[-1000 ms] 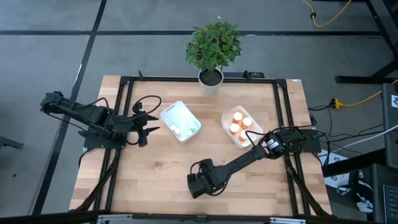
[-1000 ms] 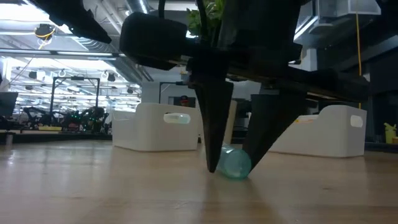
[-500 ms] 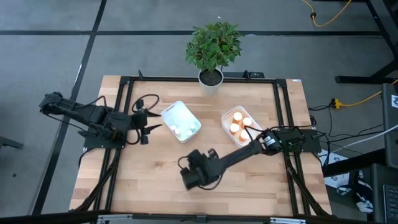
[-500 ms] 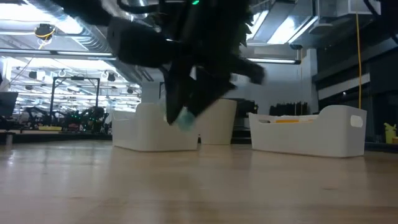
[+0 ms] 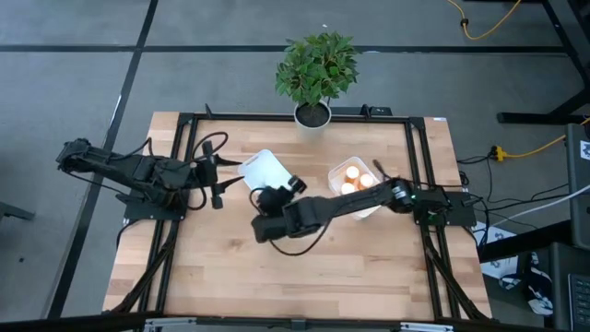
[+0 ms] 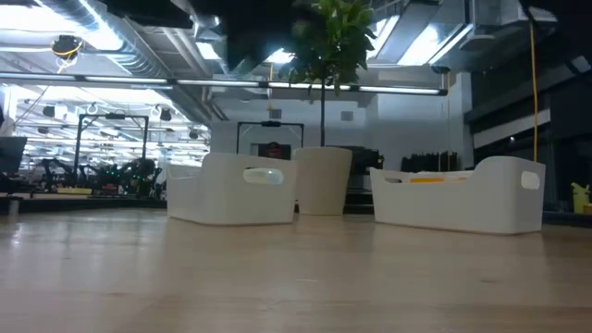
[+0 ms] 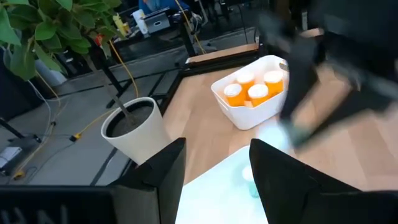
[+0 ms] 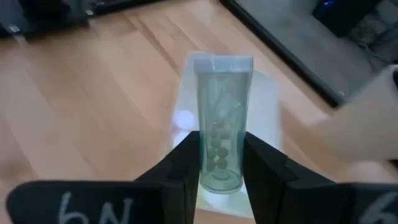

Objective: Pick and place medicine bottles into bin by pill shape (circle, oval)
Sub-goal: Put the blue pill bottle into the left white bin

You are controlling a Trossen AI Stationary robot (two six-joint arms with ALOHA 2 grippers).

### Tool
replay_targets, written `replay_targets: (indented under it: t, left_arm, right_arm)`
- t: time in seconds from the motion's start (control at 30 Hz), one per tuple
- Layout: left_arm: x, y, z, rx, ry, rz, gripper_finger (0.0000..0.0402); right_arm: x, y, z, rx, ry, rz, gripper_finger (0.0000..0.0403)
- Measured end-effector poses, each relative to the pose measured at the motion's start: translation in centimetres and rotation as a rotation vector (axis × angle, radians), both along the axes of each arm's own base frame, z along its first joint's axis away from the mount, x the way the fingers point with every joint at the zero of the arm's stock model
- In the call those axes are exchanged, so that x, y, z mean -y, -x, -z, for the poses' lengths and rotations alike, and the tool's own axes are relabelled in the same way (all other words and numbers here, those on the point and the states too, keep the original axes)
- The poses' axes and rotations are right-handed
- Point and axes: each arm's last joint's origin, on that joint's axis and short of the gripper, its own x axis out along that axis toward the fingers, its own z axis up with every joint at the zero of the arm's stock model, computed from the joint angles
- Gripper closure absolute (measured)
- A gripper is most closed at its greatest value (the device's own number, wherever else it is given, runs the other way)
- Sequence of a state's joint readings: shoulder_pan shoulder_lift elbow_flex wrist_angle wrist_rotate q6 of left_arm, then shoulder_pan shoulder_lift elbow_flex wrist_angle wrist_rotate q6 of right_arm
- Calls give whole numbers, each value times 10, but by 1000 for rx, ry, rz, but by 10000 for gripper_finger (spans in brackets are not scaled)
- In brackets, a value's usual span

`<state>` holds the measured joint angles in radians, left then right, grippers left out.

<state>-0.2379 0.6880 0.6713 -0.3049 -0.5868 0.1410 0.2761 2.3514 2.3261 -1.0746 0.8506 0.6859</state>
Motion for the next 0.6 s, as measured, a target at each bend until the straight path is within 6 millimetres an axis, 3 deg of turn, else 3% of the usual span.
replay_targets:
  t: [0.17,0.27,0.43,0.6]
  left_arm:
    - [0,1,0,14,29,-7,231]
    - [0,1,0,23,51,-13,231]
    - [0,1,2,-7,52,-4,231]
    - [0,2,5,-35,49,2,231]
  right_arm:
    - [-1,45,-35,35,75,167,300]
    - [-8,69,-37,58,111,281,300]
    - [-17,83,-23,123,137,310,299]
    - [-10,96,25,139,122,441,299]
